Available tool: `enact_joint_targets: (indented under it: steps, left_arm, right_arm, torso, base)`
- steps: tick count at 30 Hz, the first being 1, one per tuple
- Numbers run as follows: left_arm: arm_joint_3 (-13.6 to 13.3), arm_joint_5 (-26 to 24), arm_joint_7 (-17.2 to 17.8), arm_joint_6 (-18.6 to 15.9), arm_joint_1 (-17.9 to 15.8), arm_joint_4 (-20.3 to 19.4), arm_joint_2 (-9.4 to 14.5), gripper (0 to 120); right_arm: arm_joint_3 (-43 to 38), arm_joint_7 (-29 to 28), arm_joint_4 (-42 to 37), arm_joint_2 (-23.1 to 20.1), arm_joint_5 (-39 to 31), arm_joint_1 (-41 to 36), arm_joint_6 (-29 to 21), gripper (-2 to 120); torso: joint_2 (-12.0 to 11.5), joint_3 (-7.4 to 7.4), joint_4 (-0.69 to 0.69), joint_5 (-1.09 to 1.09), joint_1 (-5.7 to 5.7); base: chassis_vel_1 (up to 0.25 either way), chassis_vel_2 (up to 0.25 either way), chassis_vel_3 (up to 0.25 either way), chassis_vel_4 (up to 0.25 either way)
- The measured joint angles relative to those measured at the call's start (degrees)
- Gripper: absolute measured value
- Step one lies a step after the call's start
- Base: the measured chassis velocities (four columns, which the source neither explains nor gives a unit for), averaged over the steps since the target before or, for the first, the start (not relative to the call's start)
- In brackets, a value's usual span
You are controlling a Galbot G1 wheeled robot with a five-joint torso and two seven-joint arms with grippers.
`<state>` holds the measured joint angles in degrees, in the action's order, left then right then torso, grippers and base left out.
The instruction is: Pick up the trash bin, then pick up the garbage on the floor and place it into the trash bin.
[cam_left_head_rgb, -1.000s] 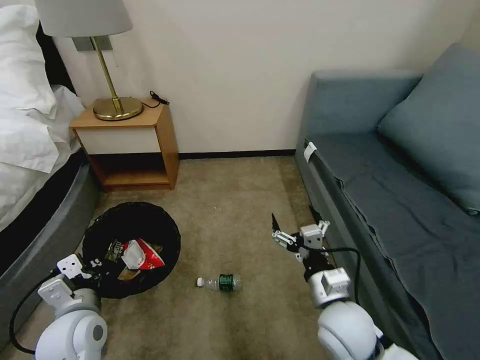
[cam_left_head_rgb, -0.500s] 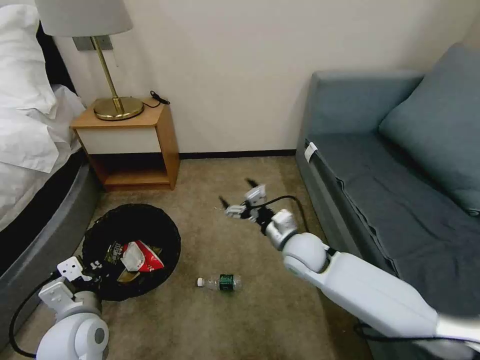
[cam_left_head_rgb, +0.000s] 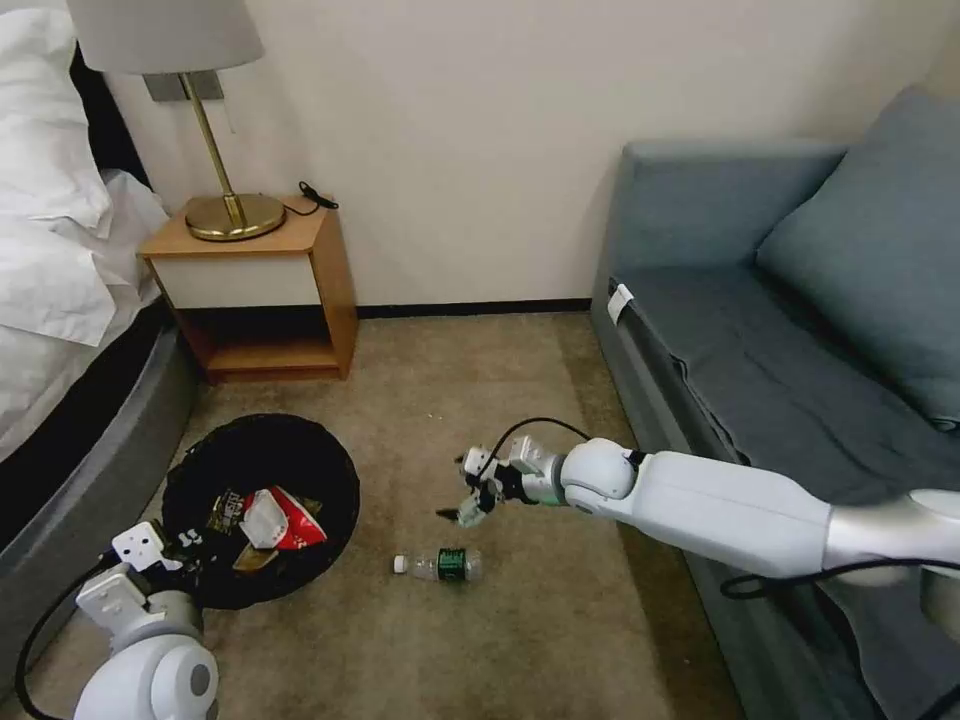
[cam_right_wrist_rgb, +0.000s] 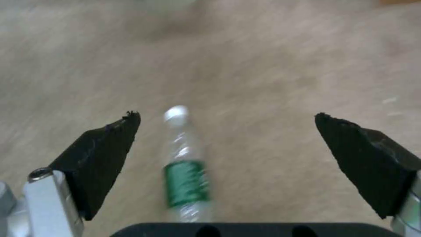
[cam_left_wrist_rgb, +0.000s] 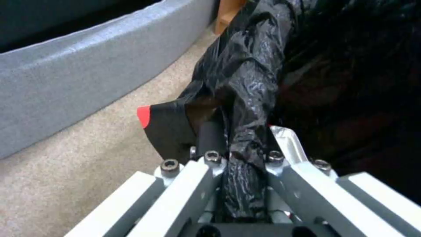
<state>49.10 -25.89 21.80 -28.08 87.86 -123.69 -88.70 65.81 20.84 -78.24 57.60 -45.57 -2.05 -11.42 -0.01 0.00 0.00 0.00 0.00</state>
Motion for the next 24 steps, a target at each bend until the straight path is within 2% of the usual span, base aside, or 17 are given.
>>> enact_joint_targets:
  steps: [2, 4, 8, 10, 12, 16, 24]
  left_arm:
    - [0.11, 0.03, -0.01, 0.01, 0.00, 0.04, -0.03, 3]
    - [0.12, 0.03, -0.01, 0.01, 0.00, 0.05, -0.04, 3]
    - [0.16, 0.18, -0.03, 0.07, 0.04, 0.10, -0.27, 3]
    - [0.15, 0.21, -0.04, 0.08, 0.04, 0.13, -0.31, 3]
    - [0.15, 0.25, -0.03, 0.29, 0.04, 0.35, -0.42, 3]
    - [0.24, 0.27, -0.04, 0.57, 0.14, 0.49, -0.43, 3]
    - [0.39, 0.28, -0.04, 0.92, 0.31, 0.50, -0.60, 3]
  right_arm:
    - [2.60, 3.12, 3.15, 2.60, 0.09, 0.85, -0.80, 100]
    - [2.89, 3.46, 3.78, 3.12, 0.19, 0.85, -0.74, 100]
    - [5.48, 5.60, 10.27, 8.39, 1.97, 0.40, 0.75, 100]
    - [5.75, 5.73, 10.85, 8.86, 2.07, 0.29, 0.89, 100]
    - [7.04, 6.52, 13.90, 11.33, 2.67, -0.76, 1.31, 100]
    - [7.94, 7.43, 17.93, 13.62, 4.57, -2.40, 2.34, 100]
    - [8.56, 7.30, 21.20, 14.86, 5.74, -4.56, 3.12, 100]
  torso:
    - [0.00, 0.00, 0.00, -0.01, 0.00]
    - [0.00, 0.00, -0.01, 0.00, 0.00]
    - [0.00, 0.00, 0.01, 0.00, 0.00]
    - [0.00, 0.00, 0.01, -0.01, 0.00]
    - [0.00, 0.00, 0.00, -0.01, 0.00]
    - [0.00, 0.00, 0.00, 0.00, 0.00]
    - [0.00, 0.00, -0.01, -0.01, 0.00]
  base:
    - [0.000, 0.000, 0.000, 0.000]
    - [0.000, 0.000, 0.000, 0.000]
    - [0.000, 0.000, 0.000, 0.000]
    - [0.000, 0.000, 0.000, 0.000]
    - [0.000, 0.000, 0.000, 0.000]
    - [0.000, 0.000, 0.000, 0.000]
    - [0.000, 0.000, 0.000, 0.000]
